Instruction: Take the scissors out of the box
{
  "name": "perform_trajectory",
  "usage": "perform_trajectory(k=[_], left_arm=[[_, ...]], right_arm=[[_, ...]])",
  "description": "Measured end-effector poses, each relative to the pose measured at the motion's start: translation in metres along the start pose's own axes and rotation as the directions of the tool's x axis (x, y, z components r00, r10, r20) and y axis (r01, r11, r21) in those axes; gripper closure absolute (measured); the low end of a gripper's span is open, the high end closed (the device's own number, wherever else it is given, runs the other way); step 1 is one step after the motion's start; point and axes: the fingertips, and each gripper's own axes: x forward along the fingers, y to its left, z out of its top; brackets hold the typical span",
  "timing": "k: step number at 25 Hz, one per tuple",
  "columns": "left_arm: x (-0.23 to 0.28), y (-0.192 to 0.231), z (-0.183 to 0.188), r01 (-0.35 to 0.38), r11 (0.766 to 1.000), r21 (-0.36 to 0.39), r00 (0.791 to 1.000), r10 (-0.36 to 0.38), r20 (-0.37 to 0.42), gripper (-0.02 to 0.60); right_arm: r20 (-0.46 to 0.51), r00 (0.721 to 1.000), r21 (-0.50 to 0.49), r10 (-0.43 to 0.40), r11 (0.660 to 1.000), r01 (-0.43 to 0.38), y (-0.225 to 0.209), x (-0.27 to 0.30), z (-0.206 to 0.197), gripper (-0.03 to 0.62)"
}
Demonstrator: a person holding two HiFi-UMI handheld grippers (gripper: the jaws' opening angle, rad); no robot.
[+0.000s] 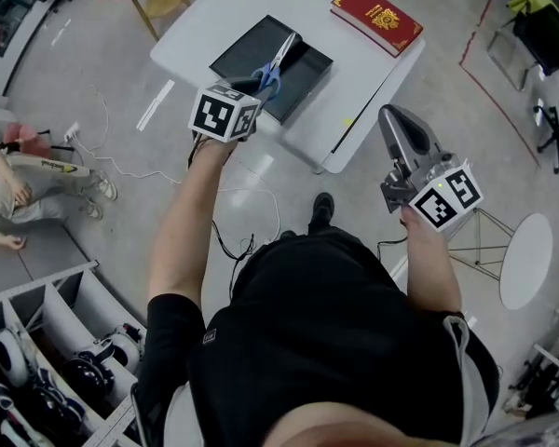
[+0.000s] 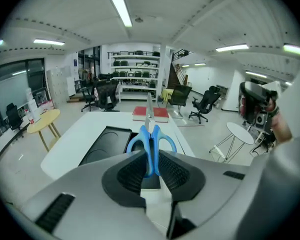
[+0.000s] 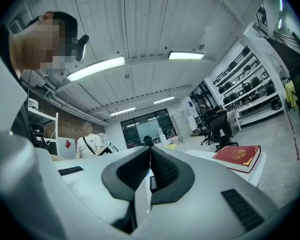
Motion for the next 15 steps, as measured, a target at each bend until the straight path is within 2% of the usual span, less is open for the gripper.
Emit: perform_trajectory(k=[8, 15], left_arm=[[-0.099, -0.031, 0.005, -0.014, 0.999, 0.041, 0.981, 0.005, 0.196, 0.495], [-0.177, -0.046, -0.025, -0.039, 0.999, 0.014, 0.95, 0.033, 0.311, 0.495]], right_arm=[[0.03, 1.0, -0.061, 0.005, 0.998, -0.003, 0.071, -0.017, 0.001, 0.565], [0.049, 0.999, -0.088, 0.003, 0.996, 0.001, 0.127, -0.041, -0.003, 0.565]])
